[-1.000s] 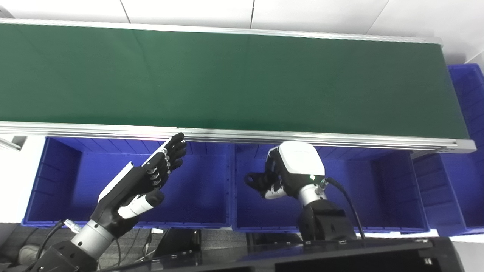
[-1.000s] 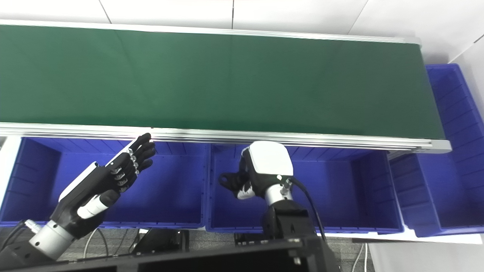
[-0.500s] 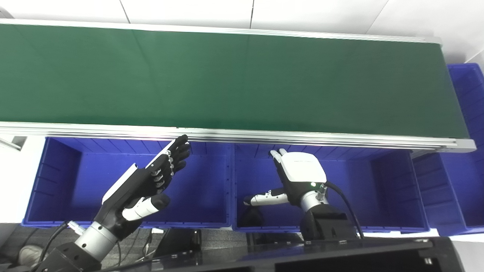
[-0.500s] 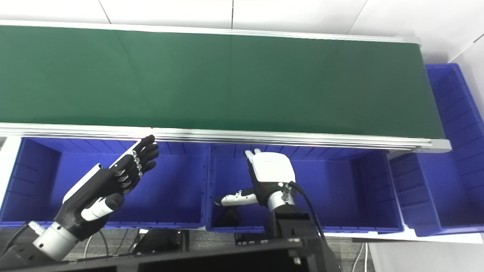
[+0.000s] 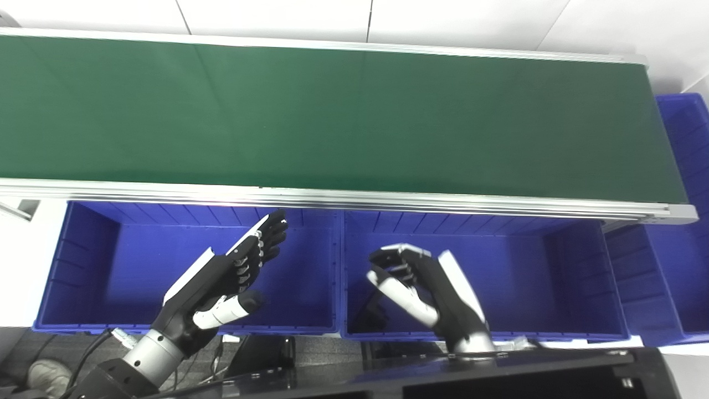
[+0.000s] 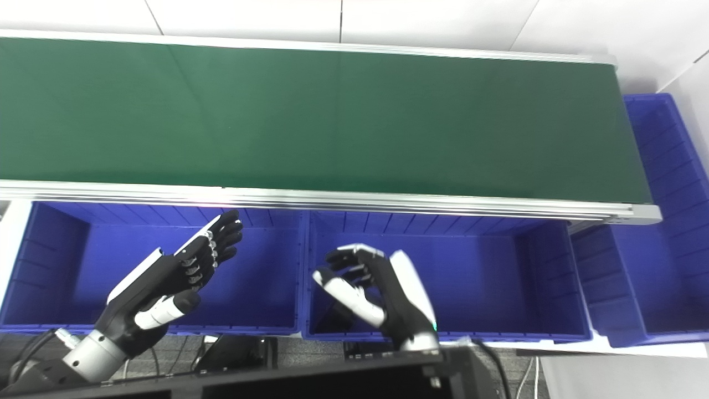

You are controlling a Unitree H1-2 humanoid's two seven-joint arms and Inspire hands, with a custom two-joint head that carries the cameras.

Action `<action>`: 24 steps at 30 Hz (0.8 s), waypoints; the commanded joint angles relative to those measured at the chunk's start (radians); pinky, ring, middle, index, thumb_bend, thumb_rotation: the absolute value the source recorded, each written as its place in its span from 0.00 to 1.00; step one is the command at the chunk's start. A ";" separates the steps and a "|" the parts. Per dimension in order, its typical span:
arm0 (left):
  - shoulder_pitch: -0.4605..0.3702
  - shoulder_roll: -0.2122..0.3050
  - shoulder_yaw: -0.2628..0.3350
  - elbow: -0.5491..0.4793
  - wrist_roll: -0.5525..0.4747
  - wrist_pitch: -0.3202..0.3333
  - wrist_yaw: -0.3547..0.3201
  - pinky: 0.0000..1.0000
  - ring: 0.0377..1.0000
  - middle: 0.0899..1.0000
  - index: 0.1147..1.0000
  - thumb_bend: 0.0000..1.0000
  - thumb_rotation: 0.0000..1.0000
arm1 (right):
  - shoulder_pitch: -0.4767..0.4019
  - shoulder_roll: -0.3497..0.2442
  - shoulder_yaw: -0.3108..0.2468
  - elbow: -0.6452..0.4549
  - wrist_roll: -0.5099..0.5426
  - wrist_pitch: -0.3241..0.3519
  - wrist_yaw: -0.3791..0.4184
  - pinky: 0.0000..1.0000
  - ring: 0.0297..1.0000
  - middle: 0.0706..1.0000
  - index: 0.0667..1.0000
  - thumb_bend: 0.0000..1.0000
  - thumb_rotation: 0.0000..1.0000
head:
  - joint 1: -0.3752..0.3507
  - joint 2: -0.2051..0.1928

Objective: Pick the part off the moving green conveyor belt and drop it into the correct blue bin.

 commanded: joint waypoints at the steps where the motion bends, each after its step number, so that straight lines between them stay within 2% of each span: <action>1: 0.023 -0.057 0.012 0.027 0.037 -0.173 0.044 1.00 1.00 0.97 1.00 0.90 0.69 | 0.020 0.012 -0.021 0.091 0.197 -0.371 -0.150 0.70 0.73 0.76 0.77 0.78 0.99 | 0.004 -0.011; 4: 0.020 -0.083 0.014 0.076 0.064 -0.238 0.056 1.00 1.00 0.98 1.00 0.91 0.70 | -0.007 0.011 -0.040 0.177 0.226 -0.451 -0.182 0.72 0.75 0.80 0.81 0.82 1.00 | 0.013 -0.044; 5: 0.022 -0.089 0.014 0.092 0.077 -0.263 0.059 1.00 1.00 0.99 1.00 0.92 0.71 | -0.018 0.013 -0.043 0.207 0.225 -0.477 -0.196 0.73 0.76 0.81 0.83 0.84 1.00 | 0.020 -0.076; 6: 0.023 -0.092 0.014 0.105 0.088 -0.285 0.059 1.00 1.00 1.00 1.00 0.92 0.71 | -0.028 0.013 -0.043 0.234 0.220 -0.504 -0.209 0.76 0.78 0.83 0.85 0.86 1.00 | 0.021 -0.082; 7: 0.025 -0.092 0.014 0.121 0.097 -0.309 0.057 1.00 1.00 1.00 1.00 0.92 0.71 | -0.036 0.013 -0.042 0.262 0.214 -0.531 -0.221 0.77 0.80 0.84 0.86 0.88 1.00 | 0.029 -0.115; 8: 0.026 -0.091 0.015 0.132 0.103 -0.326 0.056 1.00 1.00 1.00 1.00 0.91 0.71 | -0.040 0.012 -0.039 0.280 0.210 -0.550 -0.231 0.78 0.82 0.86 0.87 0.90 1.00 | 0.029 -0.115; 9: 0.026 -0.090 0.015 0.146 0.113 -0.345 0.056 1.00 1.00 1.00 1.00 0.92 0.72 | -0.046 0.012 -0.038 0.303 0.204 -0.570 -0.242 0.79 0.83 0.87 0.88 0.91 1.00 | 0.031 -0.143; 10: 0.027 -0.089 0.015 0.155 0.120 -0.358 0.056 1.00 1.00 1.00 1.00 0.92 0.72 | -0.050 0.011 -0.035 0.319 0.201 -0.585 -0.252 0.80 0.83 0.87 0.88 0.91 1.00 | 0.031 -0.143; 11: 0.026 -0.091 0.017 0.174 0.132 -0.383 0.062 1.00 1.00 1.00 1.00 0.92 0.72 | -0.056 0.011 -0.032 0.338 0.201 -0.598 -0.261 0.80 0.84 0.87 0.88 0.92 1.00 | 0.028 -0.165; 14: 0.024 -0.100 0.022 0.216 0.174 -0.442 0.082 1.00 1.00 1.00 1.00 0.91 0.78 | -0.075 -0.001 -0.017 0.375 0.204 -0.613 -0.288 0.81 0.84 0.88 0.89 0.92 1.00 | 0.025 -0.184; 15: 0.019 -0.101 0.022 0.234 0.186 -0.465 0.085 1.00 1.00 1.00 1.00 0.91 0.79 | -0.084 -0.008 -0.009 0.389 0.206 -0.614 -0.297 0.81 0.84 0.88 0.89 0.92 1.00 | 0.020 -0.204; 18: 0.006 -0.101 0.021 0.276 0.208 -0.502 0.090 1.00 1.00 1.00 1.00 0.92 0.84 | -0.107 -0.022 0.008 0.421 0.212 -0.614 -0.318 0.79 0.82 0.86 0.87 0.95 1.00 | 0.013 -0.218; 24: -0.003 -0.093 0.017 0.288 0.197 -0.487 0.077 1.00 1.00 1.00 1.00 0.93 0.83 | -0.129 -0.036 0.031 0.441 0.213 -0.614 -0.352 0.76 0.80 0.84 0.86 0.95 1.00 | 0.003 -0.207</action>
